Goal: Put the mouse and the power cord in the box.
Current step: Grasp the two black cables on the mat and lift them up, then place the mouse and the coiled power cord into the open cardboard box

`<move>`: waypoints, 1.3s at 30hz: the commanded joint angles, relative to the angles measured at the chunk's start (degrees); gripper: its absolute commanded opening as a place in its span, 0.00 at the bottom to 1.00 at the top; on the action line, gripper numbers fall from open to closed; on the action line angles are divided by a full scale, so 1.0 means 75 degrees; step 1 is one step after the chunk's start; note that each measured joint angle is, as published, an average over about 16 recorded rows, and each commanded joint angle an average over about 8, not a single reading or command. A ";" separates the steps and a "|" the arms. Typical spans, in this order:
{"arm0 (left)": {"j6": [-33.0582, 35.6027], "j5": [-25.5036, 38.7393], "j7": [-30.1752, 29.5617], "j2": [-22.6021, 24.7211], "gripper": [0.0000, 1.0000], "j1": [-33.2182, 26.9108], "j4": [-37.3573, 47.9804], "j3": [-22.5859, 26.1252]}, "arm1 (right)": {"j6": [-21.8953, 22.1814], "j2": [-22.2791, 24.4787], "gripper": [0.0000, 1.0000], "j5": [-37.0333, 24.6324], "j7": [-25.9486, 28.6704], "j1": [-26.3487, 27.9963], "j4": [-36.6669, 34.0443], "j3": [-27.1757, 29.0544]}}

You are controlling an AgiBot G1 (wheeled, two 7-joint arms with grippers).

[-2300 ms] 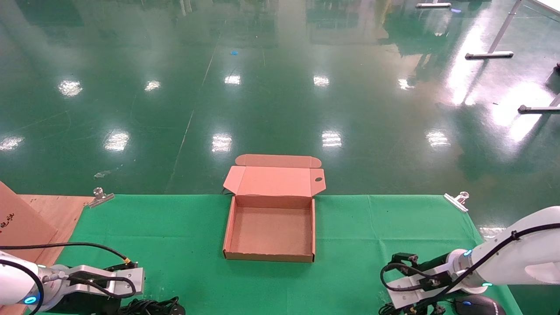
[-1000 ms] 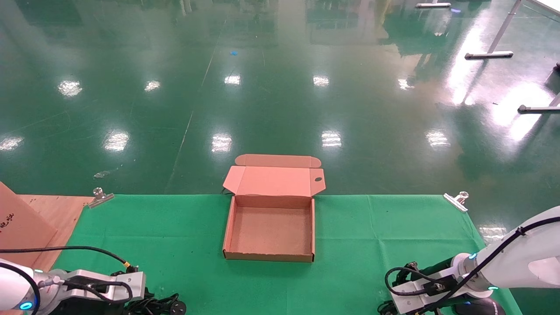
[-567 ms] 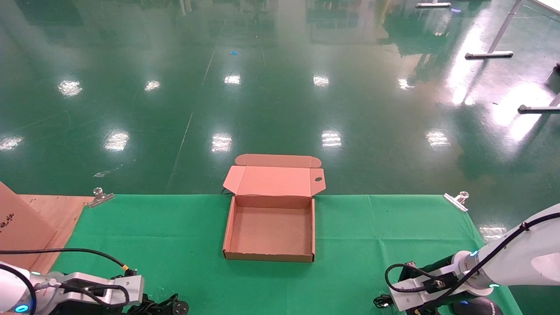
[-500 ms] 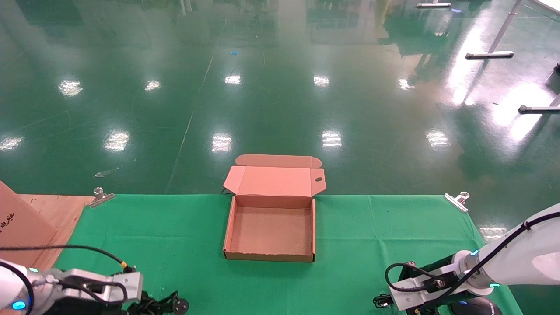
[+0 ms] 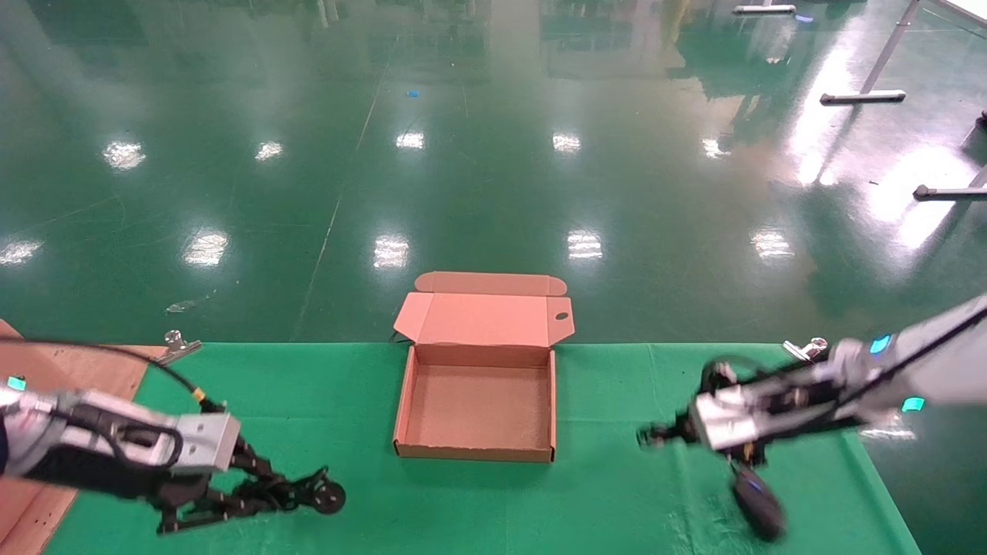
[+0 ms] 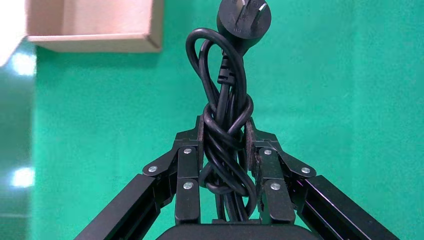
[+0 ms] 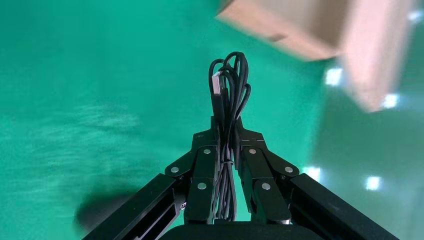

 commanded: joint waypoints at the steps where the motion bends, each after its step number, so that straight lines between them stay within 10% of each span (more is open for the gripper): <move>1: 0.0035 0.0131 -0.0021 0.0062 0.00 -0.0257 -0.0089 0.0087 | -0.0240 0.0077 0.00 0.0096 -0.0017 0.0274 0.0099 0.0066; 9: -0.0407 0.0185 -0.0035 0.0645 0.00 -0.1276 -0.0329 0.0089 | -0.0441 -0.0237 0.00 0.0432 0.0427 0.1184 0.0364 0.0306; 19: -0.2692 -0.0035 0.0340 0.1461 0.00 -0.1616 -0.0197 -0.0149 | 0.0635 -0.1533 0.00 0.0611 0.1039 0.1638 0.0150 0.0428; 39: -0.3105 -0.0383 0.0976 0.1337 0.00 -0.1678 0.0350 -0.0403 | 0.2811 -0.1825 0.00 0.1668 0.2216 -0.0136 0.2352 -0.0712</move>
